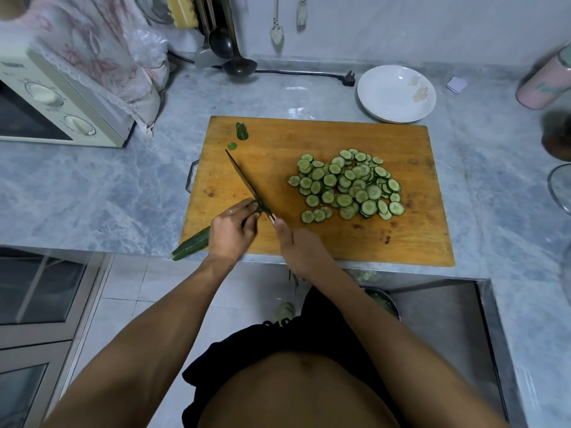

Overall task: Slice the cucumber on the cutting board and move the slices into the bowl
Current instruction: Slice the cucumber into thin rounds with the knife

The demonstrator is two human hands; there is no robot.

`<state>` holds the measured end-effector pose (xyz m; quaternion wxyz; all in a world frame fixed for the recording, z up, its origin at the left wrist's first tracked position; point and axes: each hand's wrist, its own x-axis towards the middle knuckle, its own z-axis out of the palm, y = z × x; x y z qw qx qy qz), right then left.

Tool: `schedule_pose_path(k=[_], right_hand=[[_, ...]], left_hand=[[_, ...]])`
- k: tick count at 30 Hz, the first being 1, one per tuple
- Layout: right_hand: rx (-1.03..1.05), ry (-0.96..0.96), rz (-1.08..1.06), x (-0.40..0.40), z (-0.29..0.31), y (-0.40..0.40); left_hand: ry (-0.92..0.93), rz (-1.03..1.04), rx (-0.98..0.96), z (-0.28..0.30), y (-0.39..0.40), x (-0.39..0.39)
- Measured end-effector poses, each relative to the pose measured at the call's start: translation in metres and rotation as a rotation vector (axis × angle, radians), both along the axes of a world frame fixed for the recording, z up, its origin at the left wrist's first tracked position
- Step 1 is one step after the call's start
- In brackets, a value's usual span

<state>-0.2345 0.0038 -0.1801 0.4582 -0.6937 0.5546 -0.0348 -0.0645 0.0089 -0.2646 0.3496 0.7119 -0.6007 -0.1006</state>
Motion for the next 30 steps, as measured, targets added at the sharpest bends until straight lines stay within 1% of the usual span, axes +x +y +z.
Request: schedule_pose_path(k=[7, 10, 14, 15, 25, 30], right_hand=[[-0.044, -0.021, -0.027, -0.021, 0.006, -0.009], [-0.045, -0.036, -0.029, -0.024, 0.008, -0.004], [-0.03, -0.046, 0.041, -0.025, 0.015, 0.007], [-0.036, -0.051, 0.058, -0.025, 0.016, 0.009], [-0.02, -0.056, 0.065, -0.031, 0.024, 0.018], [-0.029, -0.041, 0.07, -0.028, 0.024, 0.016]], left_hand=[[0.041, 0.016, -0.001, 0.004, 0.0, -0.001], [0.019, 0.005, 0.015, 0.004, 0.0, 0.0], [-0.086, 0.04, 0.017, 0.003, 0.003, 0.0], [-0.087, 0.05, 0.018, 0.004, 0.004, -0.001], [0.043, 0.097, 0.081, 0.005, 0.003, -0.001], [0.053, 0.085, 0.087, 0.003, 0.0, 0.002]])
